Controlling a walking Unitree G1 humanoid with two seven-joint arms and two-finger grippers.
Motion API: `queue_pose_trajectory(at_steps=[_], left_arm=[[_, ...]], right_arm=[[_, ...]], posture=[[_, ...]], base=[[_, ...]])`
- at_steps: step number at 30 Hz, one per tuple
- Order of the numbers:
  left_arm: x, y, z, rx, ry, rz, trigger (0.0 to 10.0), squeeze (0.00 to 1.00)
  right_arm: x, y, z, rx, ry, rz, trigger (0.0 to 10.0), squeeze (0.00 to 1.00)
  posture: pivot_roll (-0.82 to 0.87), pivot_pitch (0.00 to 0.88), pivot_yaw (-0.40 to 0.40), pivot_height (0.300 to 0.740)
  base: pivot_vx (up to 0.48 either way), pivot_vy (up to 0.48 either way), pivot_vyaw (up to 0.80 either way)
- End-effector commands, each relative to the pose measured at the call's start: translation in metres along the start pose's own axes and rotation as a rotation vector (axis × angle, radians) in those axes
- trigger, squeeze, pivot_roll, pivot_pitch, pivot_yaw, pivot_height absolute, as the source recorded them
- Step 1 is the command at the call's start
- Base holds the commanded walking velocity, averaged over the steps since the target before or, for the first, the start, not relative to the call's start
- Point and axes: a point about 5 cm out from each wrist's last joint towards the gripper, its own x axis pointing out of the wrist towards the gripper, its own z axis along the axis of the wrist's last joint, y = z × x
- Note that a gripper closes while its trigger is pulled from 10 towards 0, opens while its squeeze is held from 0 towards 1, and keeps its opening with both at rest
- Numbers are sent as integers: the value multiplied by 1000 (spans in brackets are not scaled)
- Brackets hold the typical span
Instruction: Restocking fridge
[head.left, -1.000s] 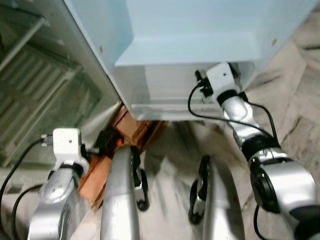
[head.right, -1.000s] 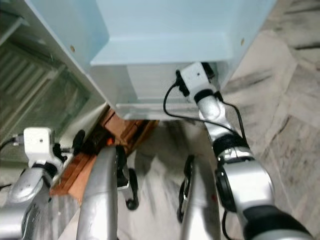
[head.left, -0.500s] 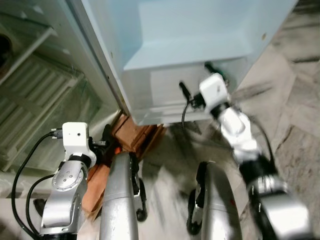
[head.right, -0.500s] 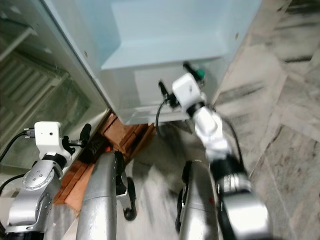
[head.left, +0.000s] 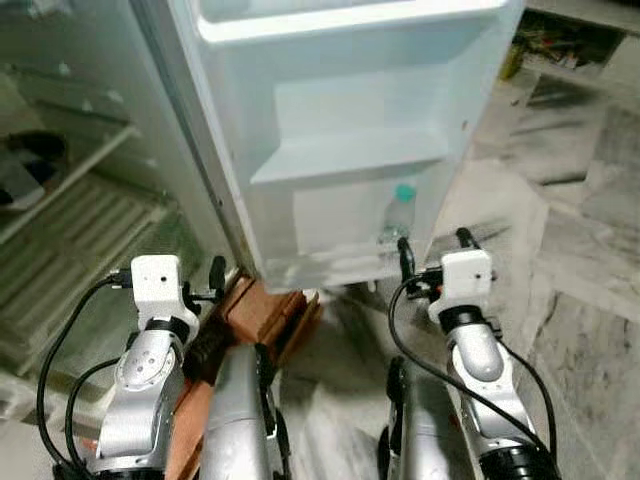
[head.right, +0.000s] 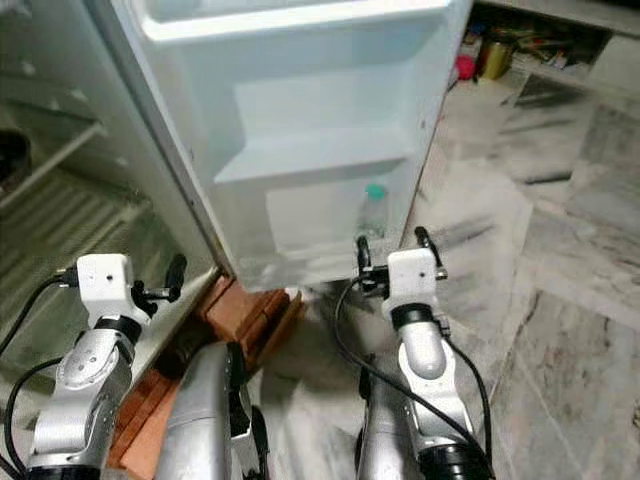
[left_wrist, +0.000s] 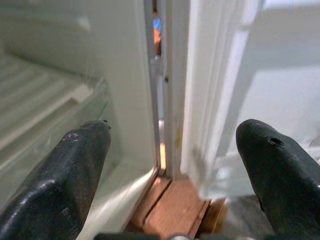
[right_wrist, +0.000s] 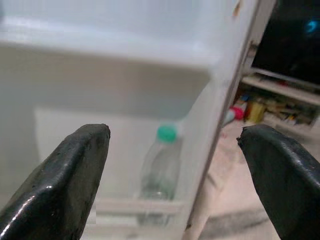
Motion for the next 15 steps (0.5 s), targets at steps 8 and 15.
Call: queue_pose_trajectory(at_steps=[8,15], left_arm=[[8,-8,-3,8,-24,-14,10000,0],[20,-11,6,10,-67,1,10000,0]], right_arm=[[7,-13,12,32,10,-67,10000,0],[16,-11,17,32,11,-66,10000,0]], posture=[[12,0,75,607],[24,0,62,651]], base=[[0,0,0],[0,0,0]])
